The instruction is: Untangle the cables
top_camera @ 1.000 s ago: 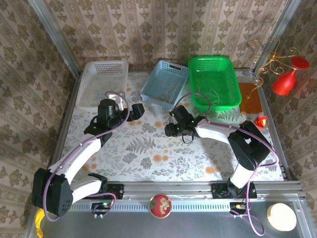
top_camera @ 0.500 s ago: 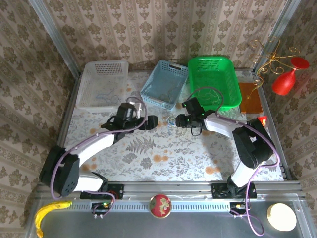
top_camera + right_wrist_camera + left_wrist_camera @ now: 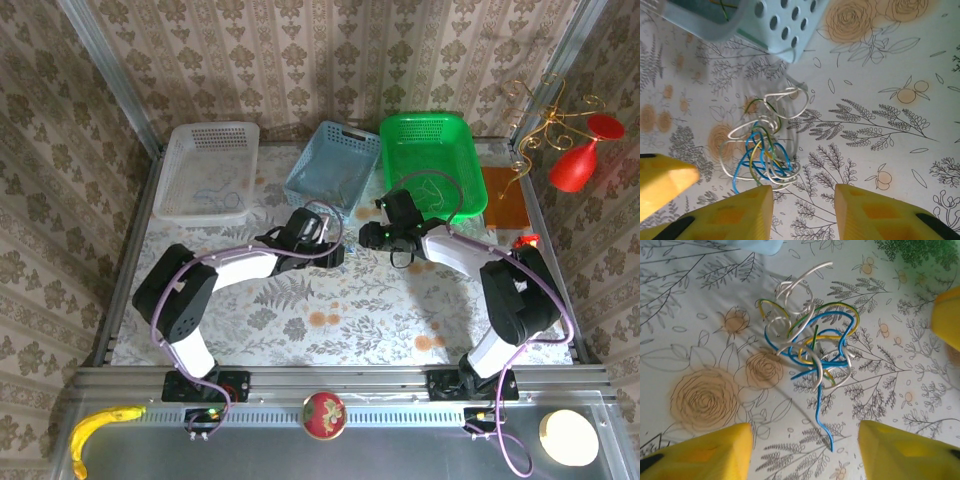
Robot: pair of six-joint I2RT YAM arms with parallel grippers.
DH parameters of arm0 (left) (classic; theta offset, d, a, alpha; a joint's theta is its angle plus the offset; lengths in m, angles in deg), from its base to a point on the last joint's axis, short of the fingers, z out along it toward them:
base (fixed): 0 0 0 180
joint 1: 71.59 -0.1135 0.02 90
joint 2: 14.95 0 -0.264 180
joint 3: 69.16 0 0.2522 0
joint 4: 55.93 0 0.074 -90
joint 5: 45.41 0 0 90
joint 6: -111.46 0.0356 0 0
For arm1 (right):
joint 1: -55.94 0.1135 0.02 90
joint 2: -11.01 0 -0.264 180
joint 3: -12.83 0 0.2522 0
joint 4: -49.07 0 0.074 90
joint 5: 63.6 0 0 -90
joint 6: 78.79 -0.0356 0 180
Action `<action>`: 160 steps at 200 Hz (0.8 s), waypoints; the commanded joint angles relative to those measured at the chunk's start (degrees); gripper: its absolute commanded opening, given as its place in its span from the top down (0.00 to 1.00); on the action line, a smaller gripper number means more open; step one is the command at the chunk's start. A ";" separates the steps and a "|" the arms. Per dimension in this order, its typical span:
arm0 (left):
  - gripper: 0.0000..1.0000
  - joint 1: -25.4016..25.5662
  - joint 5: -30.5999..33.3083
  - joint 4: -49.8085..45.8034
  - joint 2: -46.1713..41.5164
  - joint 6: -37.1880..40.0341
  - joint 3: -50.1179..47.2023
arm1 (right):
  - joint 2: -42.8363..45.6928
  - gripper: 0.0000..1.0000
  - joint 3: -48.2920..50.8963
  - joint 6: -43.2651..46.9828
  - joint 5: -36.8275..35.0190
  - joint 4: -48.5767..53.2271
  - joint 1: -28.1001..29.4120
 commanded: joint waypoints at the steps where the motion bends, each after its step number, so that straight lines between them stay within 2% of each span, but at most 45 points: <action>1: 0.48 0.68 2.96 -2.72 2.16 1.06 2.92 | 2.12 0.61 1.00 -0.86 0.75 -1.50 -0.44; 73: 0.64 2.17 3.38 -4.23 7.25 1.67 7.74 | 3.62 0.62 2.33 -1.24 1.02 -1.97 -0.71; 160: 0.78 2.55 3.56 -4.79 9.98 1.64 9.16 | 5.20 0.63 3.00 -1.51 1.34 -2.19 -0.92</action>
